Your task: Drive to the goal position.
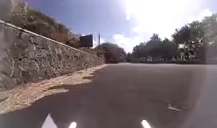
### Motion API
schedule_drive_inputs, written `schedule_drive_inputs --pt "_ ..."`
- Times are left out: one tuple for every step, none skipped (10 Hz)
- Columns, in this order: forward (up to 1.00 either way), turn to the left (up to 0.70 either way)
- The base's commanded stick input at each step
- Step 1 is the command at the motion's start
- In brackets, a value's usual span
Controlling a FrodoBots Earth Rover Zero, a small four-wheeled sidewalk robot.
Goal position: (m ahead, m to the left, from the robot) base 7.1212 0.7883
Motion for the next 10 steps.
schedule_drive_inputs --pt "0.5 0.0" --pt "0.5 0.0" --pt "0.5 0.0" --pt "0.5 0.0" --pt "0.5 0.0" --pt "0.5 0.0" --pt "0.5 0.0" --pt "0.5 0.0" --pt "0.5 0.0" --pt "0.5 0.0"
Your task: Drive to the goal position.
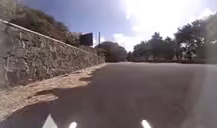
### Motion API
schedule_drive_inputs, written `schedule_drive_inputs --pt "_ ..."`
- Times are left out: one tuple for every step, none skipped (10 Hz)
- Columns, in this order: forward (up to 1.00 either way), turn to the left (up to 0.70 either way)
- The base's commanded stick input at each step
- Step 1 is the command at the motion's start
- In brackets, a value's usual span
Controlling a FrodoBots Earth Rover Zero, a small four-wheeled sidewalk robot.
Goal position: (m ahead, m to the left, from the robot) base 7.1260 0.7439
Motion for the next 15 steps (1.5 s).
schedule_drive_inputs --pt "0.5 0.0" --pt "0.5 0.0" --pt "0.5 0.0" --pt "0.5 0.0" --pt "0.5 0.0" --pt "0.5 0.0" --pt "0.5 0.0" --pt "0.5 0.0" --pt "0.5 0.0" --pt "0.5 0.0" --pt "0.5 0.0" --pt "0.5 0.0" --pt "0.5 0.0" --pt "0.5 0.0" --pt "0.5 0.0"
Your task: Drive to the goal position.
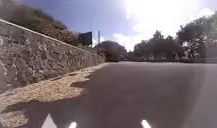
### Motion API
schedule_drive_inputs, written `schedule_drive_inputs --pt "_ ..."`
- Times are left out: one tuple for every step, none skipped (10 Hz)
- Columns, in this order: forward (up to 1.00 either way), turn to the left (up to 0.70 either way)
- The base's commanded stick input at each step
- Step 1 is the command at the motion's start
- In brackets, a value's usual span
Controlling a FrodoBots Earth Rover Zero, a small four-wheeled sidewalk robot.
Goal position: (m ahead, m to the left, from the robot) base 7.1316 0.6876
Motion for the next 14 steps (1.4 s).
schedule_drive_inputs --pt "0.5 0.0" --pt "0.5 0.0" --pt "0.5 0.0" --pt "0.5 0.0" --pt "0.5 0.0" --pt "0.5 0.0" --pt "0.5 0.0" --pt "0.5 0.0" --pt "0.5 0.0" --pt "0.5 0.0" --pt "0.5 0.0" --pt "0.5 0.0" --pt "0.5 0.0" --pt "0.5 0.0"
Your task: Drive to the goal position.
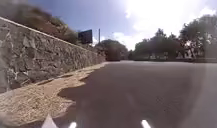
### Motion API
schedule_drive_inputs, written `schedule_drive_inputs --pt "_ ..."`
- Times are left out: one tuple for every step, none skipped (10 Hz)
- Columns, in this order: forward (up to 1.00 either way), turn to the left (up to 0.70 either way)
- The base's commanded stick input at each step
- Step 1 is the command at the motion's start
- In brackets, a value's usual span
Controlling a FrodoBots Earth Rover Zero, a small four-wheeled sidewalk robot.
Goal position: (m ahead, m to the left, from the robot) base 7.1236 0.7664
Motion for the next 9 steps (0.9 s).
schedule_drive_inputs --pt "0.5 0.0" --pt "0.5 0.0" --pt "0.5 0.0" --pt "0.5 0.0" --pt "0.5 0.0" --pt "0.5 0.0" --pt "0.5 0.0" --pt "0.5 0.0" --pt "0.5 0.0"
